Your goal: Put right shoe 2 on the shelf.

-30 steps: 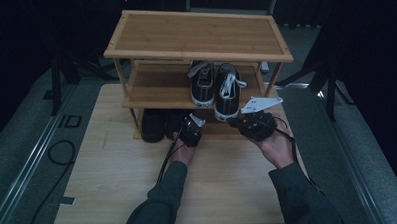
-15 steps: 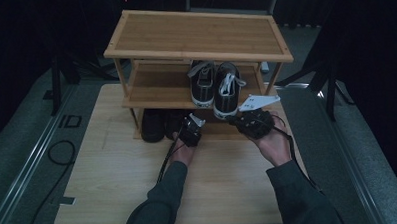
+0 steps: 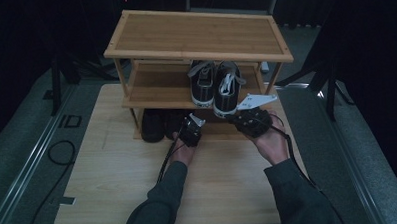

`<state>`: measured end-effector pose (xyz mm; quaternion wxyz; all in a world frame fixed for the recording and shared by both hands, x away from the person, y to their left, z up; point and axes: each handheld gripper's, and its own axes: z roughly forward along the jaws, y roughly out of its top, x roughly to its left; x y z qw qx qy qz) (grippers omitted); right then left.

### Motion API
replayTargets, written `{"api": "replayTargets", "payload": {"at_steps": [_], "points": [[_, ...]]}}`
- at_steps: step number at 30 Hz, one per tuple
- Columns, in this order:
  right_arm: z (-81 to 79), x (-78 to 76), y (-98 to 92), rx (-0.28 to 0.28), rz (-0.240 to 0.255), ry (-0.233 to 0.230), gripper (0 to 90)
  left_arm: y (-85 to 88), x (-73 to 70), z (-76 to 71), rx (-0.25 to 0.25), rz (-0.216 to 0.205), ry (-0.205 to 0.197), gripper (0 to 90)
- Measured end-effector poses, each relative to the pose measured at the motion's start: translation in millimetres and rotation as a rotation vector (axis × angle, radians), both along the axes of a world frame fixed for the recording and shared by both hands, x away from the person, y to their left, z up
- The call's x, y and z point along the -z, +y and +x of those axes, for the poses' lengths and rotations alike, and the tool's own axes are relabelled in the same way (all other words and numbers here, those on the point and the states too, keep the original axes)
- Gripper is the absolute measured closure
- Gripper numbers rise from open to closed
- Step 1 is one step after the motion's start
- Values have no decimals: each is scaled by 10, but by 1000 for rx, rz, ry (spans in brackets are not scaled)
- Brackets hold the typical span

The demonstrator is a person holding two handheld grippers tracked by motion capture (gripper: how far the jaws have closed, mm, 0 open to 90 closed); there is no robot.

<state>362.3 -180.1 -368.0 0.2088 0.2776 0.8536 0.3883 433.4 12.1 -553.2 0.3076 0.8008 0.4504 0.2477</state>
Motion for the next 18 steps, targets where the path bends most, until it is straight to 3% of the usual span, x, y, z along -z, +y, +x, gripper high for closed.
{"api": "replayTargets", "payload": {"at_steps": [7,9,18], "points": [[40,11,47,28,-28,-23,900,2,-2,1,-3,-4,0,900],[77,11,20,17,1,1,900,8,-4,1,-1,0,2,900],[97,13,20,21,-15,-9,900,7,-2,2,0,-5,2,900]]}}
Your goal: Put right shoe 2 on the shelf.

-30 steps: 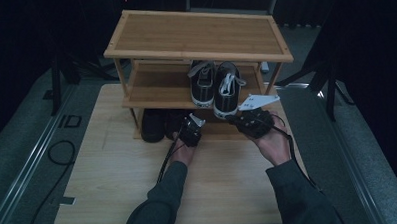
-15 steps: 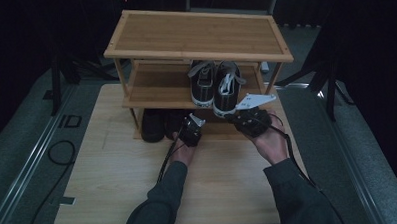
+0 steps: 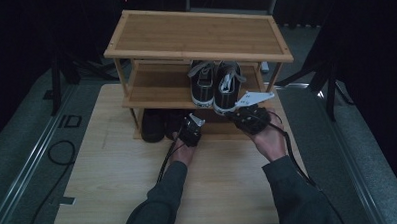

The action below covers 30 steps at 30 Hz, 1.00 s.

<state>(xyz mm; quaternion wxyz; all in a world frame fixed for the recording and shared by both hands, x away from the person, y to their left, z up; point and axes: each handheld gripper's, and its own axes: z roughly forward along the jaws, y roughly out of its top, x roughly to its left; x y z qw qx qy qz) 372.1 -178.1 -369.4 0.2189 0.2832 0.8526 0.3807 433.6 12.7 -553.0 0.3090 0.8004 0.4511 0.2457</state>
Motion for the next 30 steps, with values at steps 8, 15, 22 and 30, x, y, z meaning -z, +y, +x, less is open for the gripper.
{"api": "replayTargets", "payload": {"at_steps": [8,15,22,30], "points": [[32,-4,-7,-2,-7,2,900,-1,2,2,4,-5,4,900],[65,-1,-19,-6,-12,-4,900,-1,1,1,-4,1,-3,900],[113,0,-27,-3,-15,0,900,-2,1,2,-4,0,-3,900],[149,0,-7,-2,-24,-2,900,-3,1,2,-4,2,-4,900]]}}
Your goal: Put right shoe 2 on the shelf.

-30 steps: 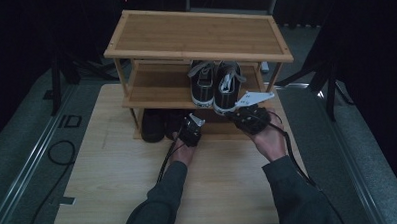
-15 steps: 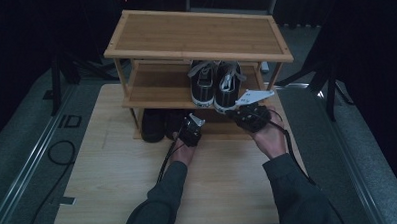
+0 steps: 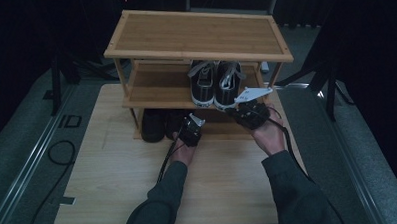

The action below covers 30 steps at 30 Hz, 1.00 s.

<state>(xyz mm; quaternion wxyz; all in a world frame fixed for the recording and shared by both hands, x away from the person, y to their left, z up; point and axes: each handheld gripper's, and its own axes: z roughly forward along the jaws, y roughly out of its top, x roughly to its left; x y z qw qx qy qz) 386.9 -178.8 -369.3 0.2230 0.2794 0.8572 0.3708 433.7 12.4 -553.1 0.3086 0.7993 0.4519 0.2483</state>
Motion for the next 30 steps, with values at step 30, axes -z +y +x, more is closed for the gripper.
{"api": "replayTargets", "payload": {"at_steps": [30], "points": [[94,43,-25,5,42,-3,900,-2,0,-2,-1,2,-1,900]]}}
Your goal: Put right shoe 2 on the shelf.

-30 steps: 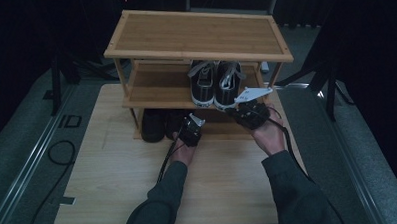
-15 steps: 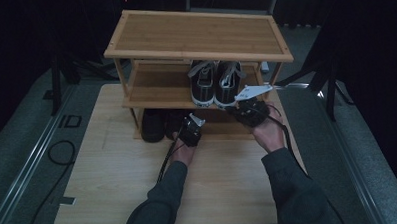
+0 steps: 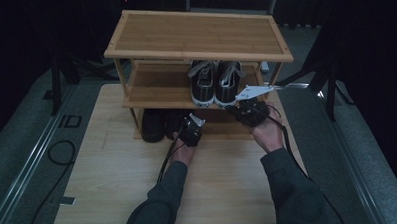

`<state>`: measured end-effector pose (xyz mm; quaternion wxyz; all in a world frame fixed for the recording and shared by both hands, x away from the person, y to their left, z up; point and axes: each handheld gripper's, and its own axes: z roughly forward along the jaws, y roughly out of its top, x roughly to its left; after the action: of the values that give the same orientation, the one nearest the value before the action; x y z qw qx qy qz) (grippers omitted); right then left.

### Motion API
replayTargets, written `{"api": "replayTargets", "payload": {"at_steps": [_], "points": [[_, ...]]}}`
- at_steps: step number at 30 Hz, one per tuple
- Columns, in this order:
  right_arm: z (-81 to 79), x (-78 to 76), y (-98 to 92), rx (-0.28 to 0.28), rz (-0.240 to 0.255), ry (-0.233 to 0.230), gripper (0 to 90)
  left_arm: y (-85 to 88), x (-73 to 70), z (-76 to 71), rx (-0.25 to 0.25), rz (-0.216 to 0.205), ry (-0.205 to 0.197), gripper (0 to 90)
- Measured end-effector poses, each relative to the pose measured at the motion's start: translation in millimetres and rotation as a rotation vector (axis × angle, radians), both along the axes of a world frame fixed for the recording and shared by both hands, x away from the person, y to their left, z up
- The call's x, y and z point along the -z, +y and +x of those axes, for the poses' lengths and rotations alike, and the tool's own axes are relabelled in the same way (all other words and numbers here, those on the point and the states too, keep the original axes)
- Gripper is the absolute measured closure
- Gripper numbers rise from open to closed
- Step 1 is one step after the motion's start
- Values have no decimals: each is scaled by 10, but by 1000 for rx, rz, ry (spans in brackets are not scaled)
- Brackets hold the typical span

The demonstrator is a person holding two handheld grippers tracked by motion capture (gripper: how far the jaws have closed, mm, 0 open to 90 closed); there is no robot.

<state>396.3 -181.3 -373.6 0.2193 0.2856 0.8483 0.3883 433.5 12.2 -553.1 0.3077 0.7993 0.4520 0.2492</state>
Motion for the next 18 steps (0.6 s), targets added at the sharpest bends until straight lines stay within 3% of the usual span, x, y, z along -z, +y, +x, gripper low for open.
{"api": "replayTargets", "payload": {"at_steps": [8,14,18], "points": [[-28,104,-40,2,-59,36,874,7,3,3,3,-5,0,900],[-17,203,-127,20,-65,56,874,-11,13,4,-13,-28,-13,900],[-3,251,-177,33,-63,67,870,-4,11,4,-7,-22,-9,900]]}}
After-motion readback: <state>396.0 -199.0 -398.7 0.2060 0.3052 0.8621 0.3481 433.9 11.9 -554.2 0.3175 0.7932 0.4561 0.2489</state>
